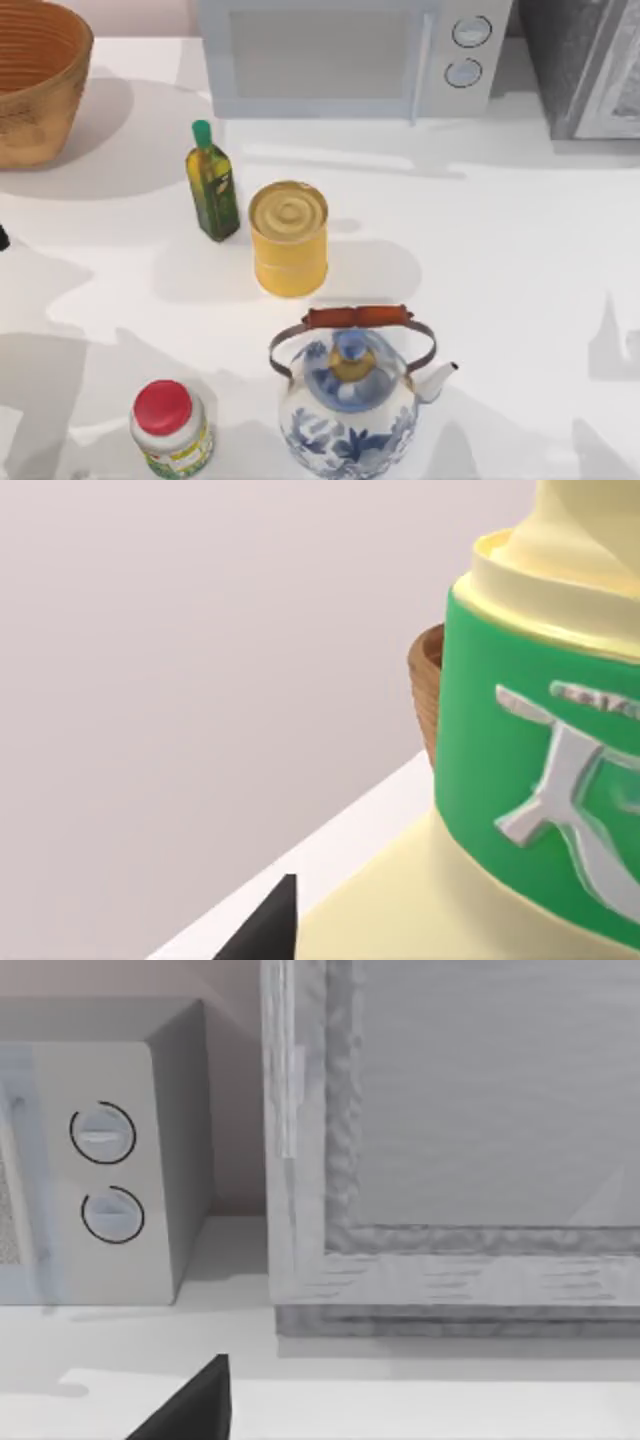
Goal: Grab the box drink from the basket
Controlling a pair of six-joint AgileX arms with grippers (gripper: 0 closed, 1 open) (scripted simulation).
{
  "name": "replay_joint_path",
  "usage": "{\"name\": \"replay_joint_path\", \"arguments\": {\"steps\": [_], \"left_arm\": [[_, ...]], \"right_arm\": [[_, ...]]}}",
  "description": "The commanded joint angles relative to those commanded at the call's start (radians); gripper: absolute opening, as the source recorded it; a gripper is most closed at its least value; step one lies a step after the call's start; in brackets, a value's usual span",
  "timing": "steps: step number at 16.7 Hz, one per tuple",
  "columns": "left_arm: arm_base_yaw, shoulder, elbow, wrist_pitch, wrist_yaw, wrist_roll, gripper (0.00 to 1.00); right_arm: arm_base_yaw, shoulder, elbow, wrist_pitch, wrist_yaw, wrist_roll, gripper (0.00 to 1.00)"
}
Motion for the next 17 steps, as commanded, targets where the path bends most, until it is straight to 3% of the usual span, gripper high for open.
{"name": "replay_joint_path", "arguments": {"steps": [4,17], "left_arm": [[0.002,0.006,-0.001,0.006,0.003,0.000,0.00],[0.002,0.006,-0.001,0.006,0.003,0.000,0.98]], "right_arm": [[0.000,0.000,0.000,0.000,0.000,0.000,1.00],[0.000,0.000,0.000,0.000,0.000,0.000,1.00]]}}
